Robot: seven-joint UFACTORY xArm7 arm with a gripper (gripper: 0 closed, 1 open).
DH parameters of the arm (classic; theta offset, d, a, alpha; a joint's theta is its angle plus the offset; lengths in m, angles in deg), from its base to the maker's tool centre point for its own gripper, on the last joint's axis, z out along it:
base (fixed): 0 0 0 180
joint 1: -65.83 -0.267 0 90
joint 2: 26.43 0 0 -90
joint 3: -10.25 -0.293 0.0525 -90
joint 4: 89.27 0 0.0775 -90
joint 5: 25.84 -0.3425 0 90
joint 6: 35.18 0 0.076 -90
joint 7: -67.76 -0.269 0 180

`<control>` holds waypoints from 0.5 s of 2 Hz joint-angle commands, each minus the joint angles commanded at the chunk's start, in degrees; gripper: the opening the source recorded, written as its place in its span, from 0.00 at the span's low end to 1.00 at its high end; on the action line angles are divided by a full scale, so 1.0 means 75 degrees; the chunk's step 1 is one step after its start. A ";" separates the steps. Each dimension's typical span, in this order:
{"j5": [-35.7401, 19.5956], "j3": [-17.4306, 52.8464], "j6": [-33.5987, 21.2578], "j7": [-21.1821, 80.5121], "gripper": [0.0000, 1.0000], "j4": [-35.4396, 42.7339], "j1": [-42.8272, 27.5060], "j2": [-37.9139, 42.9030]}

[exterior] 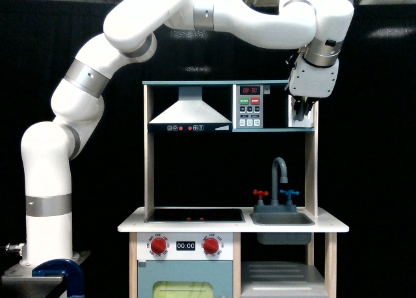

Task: Open the oven door

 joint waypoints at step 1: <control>0.0036 -0.0138 -0.0086 -0.0122 1.00 0.0437 0.0129 0.0281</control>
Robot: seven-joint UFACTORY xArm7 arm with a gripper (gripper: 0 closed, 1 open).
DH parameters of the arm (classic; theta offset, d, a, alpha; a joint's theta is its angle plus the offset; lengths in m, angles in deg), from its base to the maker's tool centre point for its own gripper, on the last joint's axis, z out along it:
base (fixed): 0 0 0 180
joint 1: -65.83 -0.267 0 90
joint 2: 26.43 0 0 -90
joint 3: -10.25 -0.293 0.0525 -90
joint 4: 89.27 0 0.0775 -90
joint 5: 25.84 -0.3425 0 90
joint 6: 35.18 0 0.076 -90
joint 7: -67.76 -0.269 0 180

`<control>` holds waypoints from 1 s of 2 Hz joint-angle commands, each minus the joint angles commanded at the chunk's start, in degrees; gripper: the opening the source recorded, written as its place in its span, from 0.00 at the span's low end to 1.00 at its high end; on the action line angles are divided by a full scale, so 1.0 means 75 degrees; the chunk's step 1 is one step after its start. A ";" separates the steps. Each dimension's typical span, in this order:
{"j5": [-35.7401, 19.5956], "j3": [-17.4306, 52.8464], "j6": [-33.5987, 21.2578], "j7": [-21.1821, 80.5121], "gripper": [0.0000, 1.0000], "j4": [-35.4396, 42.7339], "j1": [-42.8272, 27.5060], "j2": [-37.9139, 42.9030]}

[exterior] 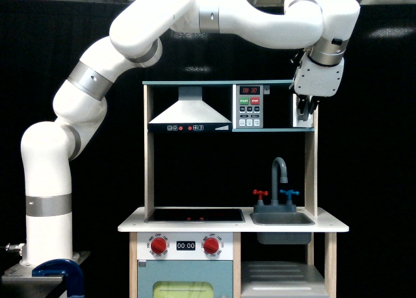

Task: Open the oven door

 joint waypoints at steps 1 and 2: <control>0.0142 -0.0119 0.0026 0.0328 1.00 -0.0670 0.0270 -0.0418; 0.0578 -0.0036 -0.0013 0.1858 1.00 -0.3611 0.1183 -0.2285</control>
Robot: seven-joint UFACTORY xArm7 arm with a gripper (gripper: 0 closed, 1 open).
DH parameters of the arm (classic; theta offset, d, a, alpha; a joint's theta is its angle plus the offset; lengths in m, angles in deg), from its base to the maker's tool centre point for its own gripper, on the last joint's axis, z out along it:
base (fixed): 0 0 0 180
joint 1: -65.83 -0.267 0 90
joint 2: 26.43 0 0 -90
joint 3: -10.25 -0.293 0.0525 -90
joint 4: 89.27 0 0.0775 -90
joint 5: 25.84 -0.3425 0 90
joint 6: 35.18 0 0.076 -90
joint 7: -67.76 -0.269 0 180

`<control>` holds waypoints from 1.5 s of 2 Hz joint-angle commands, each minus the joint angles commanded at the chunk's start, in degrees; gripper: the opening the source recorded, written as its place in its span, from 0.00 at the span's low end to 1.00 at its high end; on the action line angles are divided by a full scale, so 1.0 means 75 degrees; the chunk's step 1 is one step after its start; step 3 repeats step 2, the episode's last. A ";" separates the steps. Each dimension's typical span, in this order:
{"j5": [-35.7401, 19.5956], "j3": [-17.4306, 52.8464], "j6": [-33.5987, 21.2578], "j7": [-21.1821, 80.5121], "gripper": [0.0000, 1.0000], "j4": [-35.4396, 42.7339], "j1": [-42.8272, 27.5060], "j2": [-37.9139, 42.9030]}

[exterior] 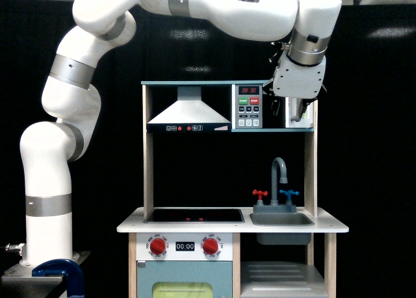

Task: Open the oven door

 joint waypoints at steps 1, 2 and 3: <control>0.0239 0.0004 0.0438 0.1061 1.00 -0.1485 0.0433 -0.0433; 0.0257 -0.0103 0.0548 0.1103 1.00 -0.1666 0.0495 -0.0509; 0.0257 -0.0103 0.0548 0.1103 1.00 -0.1666 0.0495 -0.0509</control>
